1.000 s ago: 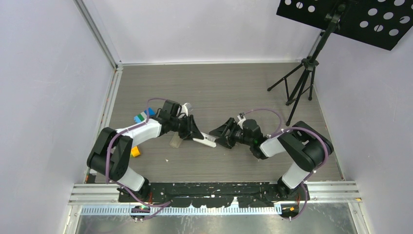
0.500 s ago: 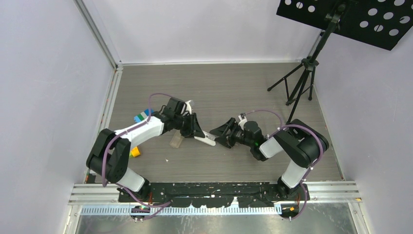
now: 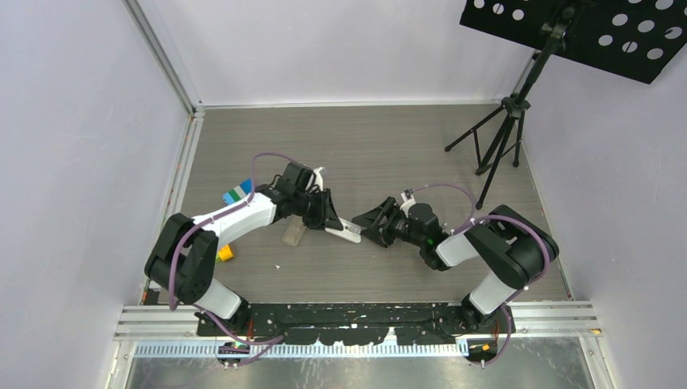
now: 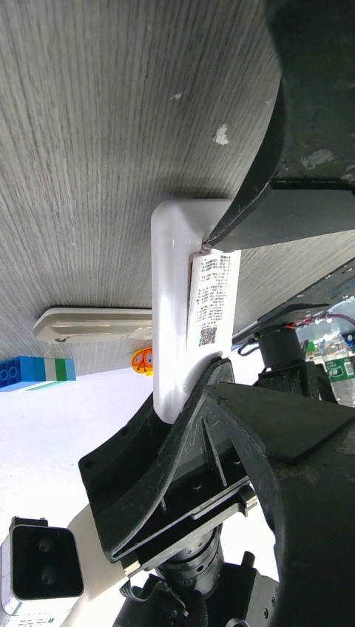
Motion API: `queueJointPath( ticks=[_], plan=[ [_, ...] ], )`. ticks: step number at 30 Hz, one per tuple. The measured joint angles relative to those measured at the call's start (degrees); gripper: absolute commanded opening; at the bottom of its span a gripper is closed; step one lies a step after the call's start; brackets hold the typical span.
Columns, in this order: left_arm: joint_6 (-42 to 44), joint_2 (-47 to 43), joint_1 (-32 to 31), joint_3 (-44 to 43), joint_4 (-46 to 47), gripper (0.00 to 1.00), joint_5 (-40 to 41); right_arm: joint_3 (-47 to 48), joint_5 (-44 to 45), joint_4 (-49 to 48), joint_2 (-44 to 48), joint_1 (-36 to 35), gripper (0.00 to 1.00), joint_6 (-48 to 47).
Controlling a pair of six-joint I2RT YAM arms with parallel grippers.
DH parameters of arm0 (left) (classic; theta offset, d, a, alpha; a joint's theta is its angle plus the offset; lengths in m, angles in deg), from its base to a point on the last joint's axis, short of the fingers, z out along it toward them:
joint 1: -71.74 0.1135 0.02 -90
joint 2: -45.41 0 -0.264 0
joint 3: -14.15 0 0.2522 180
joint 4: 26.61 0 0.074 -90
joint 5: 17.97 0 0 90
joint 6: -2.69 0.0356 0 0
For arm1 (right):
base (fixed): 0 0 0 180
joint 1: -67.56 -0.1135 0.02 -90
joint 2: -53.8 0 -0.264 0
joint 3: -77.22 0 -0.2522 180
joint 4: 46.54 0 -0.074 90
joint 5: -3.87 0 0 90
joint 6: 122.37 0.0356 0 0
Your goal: Load the batteries into the remote control
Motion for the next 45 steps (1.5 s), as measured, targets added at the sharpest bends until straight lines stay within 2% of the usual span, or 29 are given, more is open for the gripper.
queueJointPath(
  ticks=[10, 16, 20, 24, 28, 33, 38, 45],
  plan=[
    [0.1, 0.4, -0.2, -1.0, -1.4, 0.00, 0.9, -0.3, 1.1, 6.1, 4.9, 0.5, 0.69, -0.7],
    [1.0, 0.9, -1.3, -3.2, -3.7, 0.00, 2.5, -0.3, 2.4, 14.1, 13.0, 1.7, 0.69, -2.8],
    [1.6, 1.5, -1.9, -4.8, -5.0, 0.00, 3.5, 1.2, 4.6, 23.1, 18.9, 1.9, 0.69, -5.2],
    [2.7, 2.1, -2.3, -6.8, -6.6, 0.00, 6.0, 5.0, 9.7, 37.2, 23.3, 1.9, 0.69, -8.5],
    [4.3, 3.1, -2.4, -10.0, -8.9, 0.00, 10.1, 6.8, 13.3, 46.7, 23.9, 2.3, 0.69, -10.6],
    [7.4, 3.3, -2.4, -12.8, -12.0, 0.00, 14.3, 7.3, 14.4, 53.9, 24.0, 2.4, 0.70, -14.5],
    [13.7, 3.3, -2.5, -15.2, -16.9, 0.00, 12.6, 9.7, 9.6, 56.5, 26.3, 2.4, 0.74, -23.0],
    [25.4, -1.2, -6.6, -17.9, -23.6, 0.00, 3.5, 15.5, -4.6, 57.5, 35.8, 2.4, 0.77, -37.7]
  ],
)
